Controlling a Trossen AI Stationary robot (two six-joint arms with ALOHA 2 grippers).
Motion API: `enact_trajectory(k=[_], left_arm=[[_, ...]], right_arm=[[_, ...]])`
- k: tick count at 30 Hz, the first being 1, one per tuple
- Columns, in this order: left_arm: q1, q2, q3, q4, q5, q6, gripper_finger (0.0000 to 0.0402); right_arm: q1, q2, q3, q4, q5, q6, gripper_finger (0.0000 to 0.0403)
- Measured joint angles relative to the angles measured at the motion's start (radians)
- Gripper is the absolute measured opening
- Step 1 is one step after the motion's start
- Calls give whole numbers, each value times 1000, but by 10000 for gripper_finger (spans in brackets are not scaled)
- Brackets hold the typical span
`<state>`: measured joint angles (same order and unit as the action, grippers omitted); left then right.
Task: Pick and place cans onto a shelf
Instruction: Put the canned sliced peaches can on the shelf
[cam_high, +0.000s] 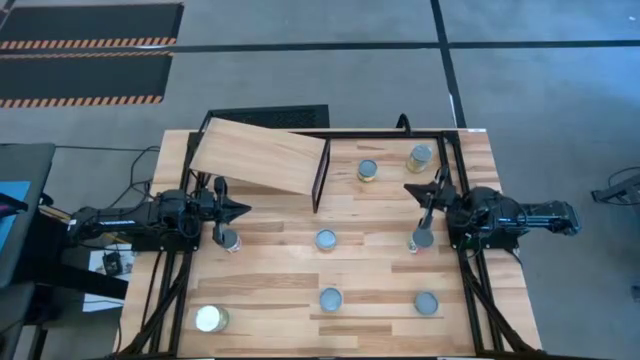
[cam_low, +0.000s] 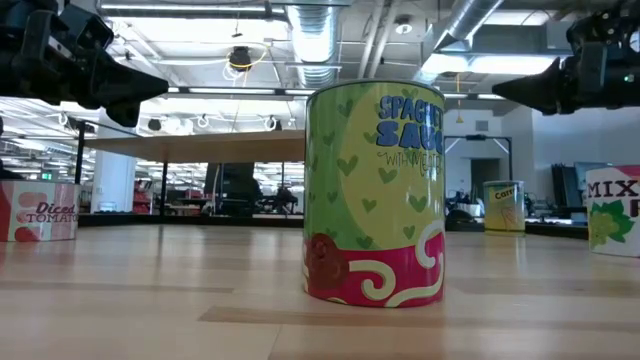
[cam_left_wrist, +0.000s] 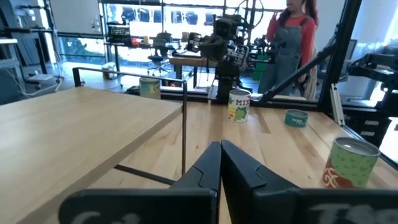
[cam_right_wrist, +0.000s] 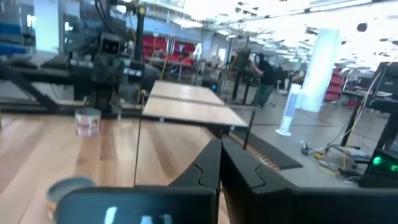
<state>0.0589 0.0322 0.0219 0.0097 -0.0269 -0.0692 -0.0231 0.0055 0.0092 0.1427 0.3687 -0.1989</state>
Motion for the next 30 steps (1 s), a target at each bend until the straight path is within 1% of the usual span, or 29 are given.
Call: enact_trajectory(k=[2, 6, 9, 11, 14, 17, 21, 25, 27, 30], left_arm=[[0, 0, 0, 3, -7, 4, 0], [0, 0, 0, -4, -42, 4, 0], [0, 0, 0, -4, -57, 7, 0], [0, 0, 0, 1, -57, 13, 0], [0, 0, 0, 10, -58, 18, 0], [0, 0, 0, 8, -60, 32, 0], [0, 0, 0, 9, -60, 36, 0], [0, 0, 0, 9, -60, 48, 0], [0, 0, 0, 9, -60, 61, 0], [0, 0, 0, 11, -60, 73, 0]], right_arm=[[0, 0, 5, 29, -3, 9, 33], [1, 0, 10, 142, -3, 90, 33], [-23, 12, 12, 247, -3, 63, 33], [-40, 28, 12, 267, -8, 67, 28], [-65, 69, 12, 271, -61, 59, 9], [-88, 161, 12, 352, -92, 57, 8], [-107, 311, 24, 480, -135, 15, 4], [-124, 477, 80, 480, -146, 26, 3], [-132, 561, 122, 481, -172, 47, 3], [-145, 684, 198, 407, -190, 91, 3]])
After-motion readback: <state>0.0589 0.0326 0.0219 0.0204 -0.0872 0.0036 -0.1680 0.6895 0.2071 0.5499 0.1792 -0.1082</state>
